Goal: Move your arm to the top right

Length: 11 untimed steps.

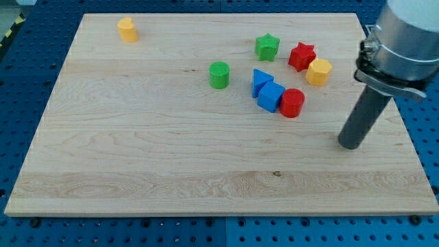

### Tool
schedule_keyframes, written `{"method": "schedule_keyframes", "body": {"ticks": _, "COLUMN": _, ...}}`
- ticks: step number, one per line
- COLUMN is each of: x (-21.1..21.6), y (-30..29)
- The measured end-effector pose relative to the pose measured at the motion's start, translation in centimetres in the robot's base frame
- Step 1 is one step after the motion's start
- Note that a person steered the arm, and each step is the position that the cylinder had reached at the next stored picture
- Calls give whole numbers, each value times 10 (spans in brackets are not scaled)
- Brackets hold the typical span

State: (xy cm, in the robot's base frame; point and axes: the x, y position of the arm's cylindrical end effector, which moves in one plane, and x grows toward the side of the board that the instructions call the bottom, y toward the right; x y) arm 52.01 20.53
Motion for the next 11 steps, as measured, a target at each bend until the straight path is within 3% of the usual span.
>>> {"method": "schedule_keyframes", "body": {"ticks": 3, "x": -26, "y": 39}}
{"method": "schedule_keyframes", "body": {"ticks": 6, "x": -117, "y": 49}}
{"method": "schedule_keyframes", "body": {"ticks": 10, "x": -186, "y": 57}}
{"method": "schedule_keyframes", "body": {"ticks": 11, "x": -223, "y": 57}}
